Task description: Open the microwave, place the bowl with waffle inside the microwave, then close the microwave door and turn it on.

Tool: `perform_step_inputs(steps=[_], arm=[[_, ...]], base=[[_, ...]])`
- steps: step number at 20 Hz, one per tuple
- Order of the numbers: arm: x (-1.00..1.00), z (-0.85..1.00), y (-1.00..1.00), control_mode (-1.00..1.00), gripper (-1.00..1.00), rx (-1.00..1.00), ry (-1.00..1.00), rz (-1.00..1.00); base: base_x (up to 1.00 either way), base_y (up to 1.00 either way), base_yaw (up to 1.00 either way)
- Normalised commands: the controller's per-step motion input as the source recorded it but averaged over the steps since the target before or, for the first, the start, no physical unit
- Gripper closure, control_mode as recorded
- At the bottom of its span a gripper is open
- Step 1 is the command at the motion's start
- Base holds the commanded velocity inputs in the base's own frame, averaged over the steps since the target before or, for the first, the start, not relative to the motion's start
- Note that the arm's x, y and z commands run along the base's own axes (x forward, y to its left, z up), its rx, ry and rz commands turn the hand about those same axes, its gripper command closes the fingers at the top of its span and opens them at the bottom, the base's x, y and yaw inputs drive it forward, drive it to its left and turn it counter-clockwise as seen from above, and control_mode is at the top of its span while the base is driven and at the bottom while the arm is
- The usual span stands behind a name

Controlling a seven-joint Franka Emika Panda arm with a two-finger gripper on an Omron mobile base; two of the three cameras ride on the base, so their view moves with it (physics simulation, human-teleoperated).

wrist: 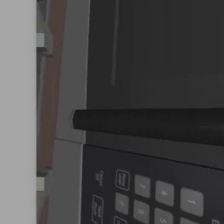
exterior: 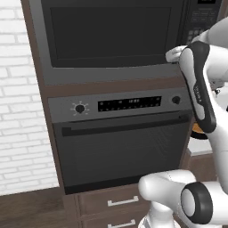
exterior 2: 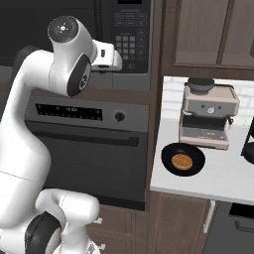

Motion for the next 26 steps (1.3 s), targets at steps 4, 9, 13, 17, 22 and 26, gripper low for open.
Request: perform_step_inputs(steps=[4, 9, 13, 17, 22, 26], arm=[[0.18, 0.24, 0.00, -1.00, -1.00, 0.00, 0.00, 0.00], [0.29, 0.01, 0.00, -1.00, -1.00, 0.00, 0.00, 0.00], [0.39, 0.00, 0.00, -1.00, -1.00, 0.00, 0.00, 0.00], [0.42, -0.13, 0.00, -1.00, -1.00, 0.00, -0.04, 0.00], [0.43, -0.32, 0.00, -1.00, -1.00, -0.01, -0.21, 0.00], [0.50, -0.40, 0.00, -1.00, -1.00, -0.02, -0.27, 0.00]], base=[[0.00, 0.00, 0.00], [0.00, 0.00, 0.00], [0.00, 0.00, 0.00], [0.00, 0.00, 0.00], [0.00, 0.00, 0.00], [0.00, 0.00, 0.00]])
